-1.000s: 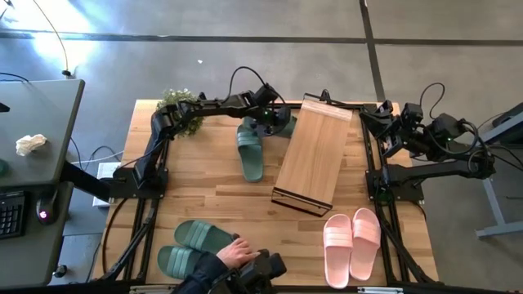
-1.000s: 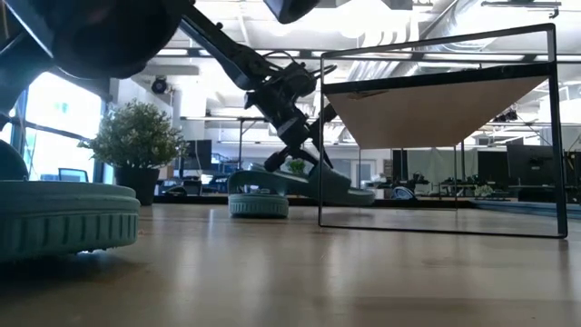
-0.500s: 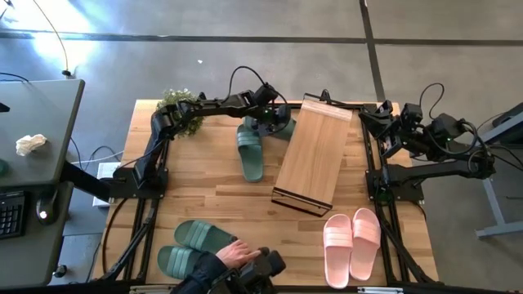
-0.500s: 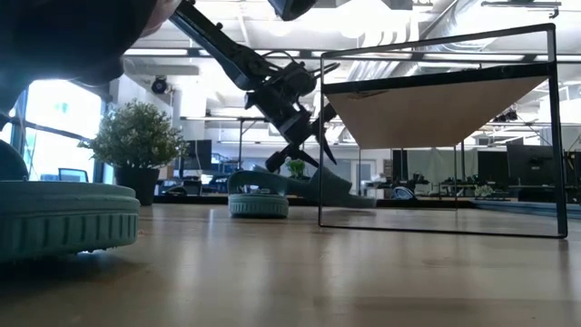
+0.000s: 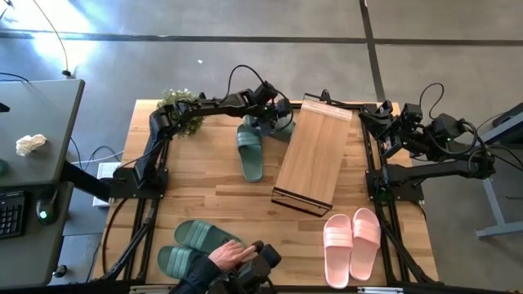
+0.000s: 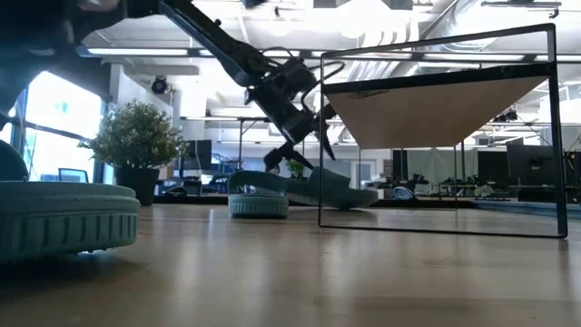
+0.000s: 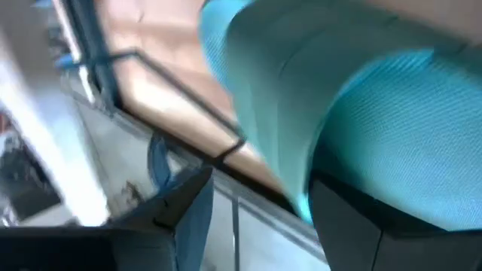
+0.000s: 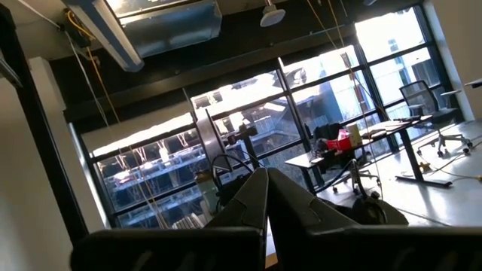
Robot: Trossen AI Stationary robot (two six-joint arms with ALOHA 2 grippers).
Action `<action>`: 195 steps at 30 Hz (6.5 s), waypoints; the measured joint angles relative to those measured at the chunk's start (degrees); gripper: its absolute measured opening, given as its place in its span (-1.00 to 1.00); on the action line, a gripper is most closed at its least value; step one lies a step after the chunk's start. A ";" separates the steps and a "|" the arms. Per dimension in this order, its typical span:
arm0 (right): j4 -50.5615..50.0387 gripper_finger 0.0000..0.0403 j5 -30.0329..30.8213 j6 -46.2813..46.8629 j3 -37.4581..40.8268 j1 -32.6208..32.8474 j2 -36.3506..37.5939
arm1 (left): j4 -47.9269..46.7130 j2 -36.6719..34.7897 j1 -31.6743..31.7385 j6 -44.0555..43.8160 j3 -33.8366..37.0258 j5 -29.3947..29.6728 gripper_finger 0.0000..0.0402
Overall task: Pick and place slides into the shelf
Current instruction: Put the green slide under the shelf, then put the slide under the shelf
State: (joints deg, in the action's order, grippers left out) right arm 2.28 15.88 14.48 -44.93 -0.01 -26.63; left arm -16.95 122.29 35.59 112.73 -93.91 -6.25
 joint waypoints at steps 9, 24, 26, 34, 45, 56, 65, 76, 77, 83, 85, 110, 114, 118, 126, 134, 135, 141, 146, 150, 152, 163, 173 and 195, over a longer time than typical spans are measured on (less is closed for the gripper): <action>-0.51 -1.00 -0.61 0.00 0.00 0.02 0.00 | -9.52 -6.79 -0.05 -11.01 0.02 3.60 0.03; -0.94 -1.00 -5.08 0.00 0.00 0.03 0.00 | -37.72 -20.84 -5.54 -60.66 0.00 10.97 -0.21; -1.17 -1.00 -5.83 -0.02 -0.02 0.03 0.02 | -40.38 -20.75 -6.47 -64.34 0.24 11.69 -0.25; -5.22 -1.00 -7.78 0.03 0.00 0.02 0.02 | -39.79 -20.08 -12.28 -71.82 5.86 21.01 -0.42; -6.40 -1.00 -10.02 0.46 -0.02 0.02 0.00 | -26.77 -19.99 -16.68 -80.45 16.75 27.04 -0.53; -6.43 -1.00 -12.33 0.46 0.00 0.03 0.01 | -19.67 -19.99 -16.50 -84.92 23.80 30.00 -0.50; -6.43 -1.00 -12.78 0.46 0.00 0.03 0.01 | -16.13 -19.93 -16.52 -84.85 25.24 29.98 -0.50; -6.33 -1.00 -12.94 0.46 -0.01 0.04 0.02 | -12.97 -16.02 -16.48 -84.52 25.24 35.18 -0.50; -6.33 -1.00 -12.95 0.46 0.00 0.04 0.02 | -12.95 -16.00 -16.48 -84.51 25.24 35.70 -0.50; -6.12 -1.00 -12.94 0.46 -0.01 0.02 0.02 | -10.77 -14.56 -16.48 -84.54 25.15 37.58 -0.51; -6.10 -1.00 -12.94 0.46 0.00 0.04 0.02 | -10.59 -14.10 -16.48 -84.60 25.24 37.54 -0.57; -5.34 -1.00 -12.90 2.41 0.00 0.04 0.04 | -16.41 -26.14 -23.01 -87.67 25.22 34.81 -0.98; -4.87 -1.00 -12.91 3.31 0.00 0.04 0.04 | -22.85 -31.63 -23.71 -86.91 25.22 34.50 -0.99; -4.83 -1.00 -12.90 3.48 0.00 0.02 0.04 | -26.22 -37.51 -23.61 -81.01 25.20 30.31 -0.99; -4.63 -1.00 -12.92 3.50 0.00 0.02 0.04 | -27.47 -44.34 -21.77 -52.57 25.20 11.39 -0.99; -4.63 -1.00 -12.99 3.48 -0.01 0.04 0.04 | -27.66 -42.24 -13.36 -30.10 25.18 0.63 -1.00; -4.63 -1.00 -12.97 3.50 -0.01 0.02 0.04 | -27.67 -41.65 -12.33 -28.26 25.18 -0.53 -1.00; -4.71 -1.00 -12.99 3.48 -0.01 0.03 0.04 | -25.34 -36.68 -9.55 -14.69 25.18 -4.73 -1.00; -4.79 -1.00 -13.00 3.49 -0.01 0.04 0.04 | -16.92 -31.44 -9.74 -8.44 25.18 -6.76 -1.00; -4.76 -1.00 -12.97 3.49 0.00 0.02 0.04 | -12.44 -27.38 -9.75 -6.74 25.18 -8.72 -1.00; -4.76 -1.00 -12.93 3.51 -0.01 0.04 0.04 | -12.44 -25.76 -9.73 -4.61 25.22 -9.10 -1.00; -4.66 -1.00 -12.70 3.53 -0.01 0.04 0.04 | 0.82 -18.86 -9.73 -2.26 25.20 -12.37 -1.00; -4.68 -1.00 -12.61 3.50 -0.01 0.02 0.04 | 8.31 -14.17 -9.73 -1.97 25.20 -12.30 -1.00; -5.61 -1.00 -11.81 3.00 0.00 0.03 0.02 | 11.05 -13.32 -13.36 -4.77 25.20 -3.24 -0.57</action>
State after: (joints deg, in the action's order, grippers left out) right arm -3.33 4.06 17.48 -44.93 0.01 -26.61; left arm -5.89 108.97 22.24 107.96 -68.71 -9.50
